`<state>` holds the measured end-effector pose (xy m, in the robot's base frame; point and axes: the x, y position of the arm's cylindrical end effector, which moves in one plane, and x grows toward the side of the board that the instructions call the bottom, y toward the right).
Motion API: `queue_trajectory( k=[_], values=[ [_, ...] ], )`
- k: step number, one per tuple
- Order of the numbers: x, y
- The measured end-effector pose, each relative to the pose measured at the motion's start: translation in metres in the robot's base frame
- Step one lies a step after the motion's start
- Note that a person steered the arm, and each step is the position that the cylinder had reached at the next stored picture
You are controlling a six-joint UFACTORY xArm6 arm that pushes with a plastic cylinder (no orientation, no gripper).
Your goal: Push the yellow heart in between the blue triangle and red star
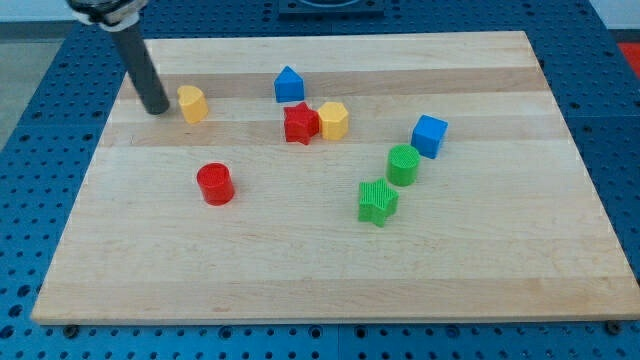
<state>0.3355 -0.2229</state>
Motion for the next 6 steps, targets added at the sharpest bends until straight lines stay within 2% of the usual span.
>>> queue_trajectory(
  k=[6],
  values=[
    [0.002,0.153]
  ],
)
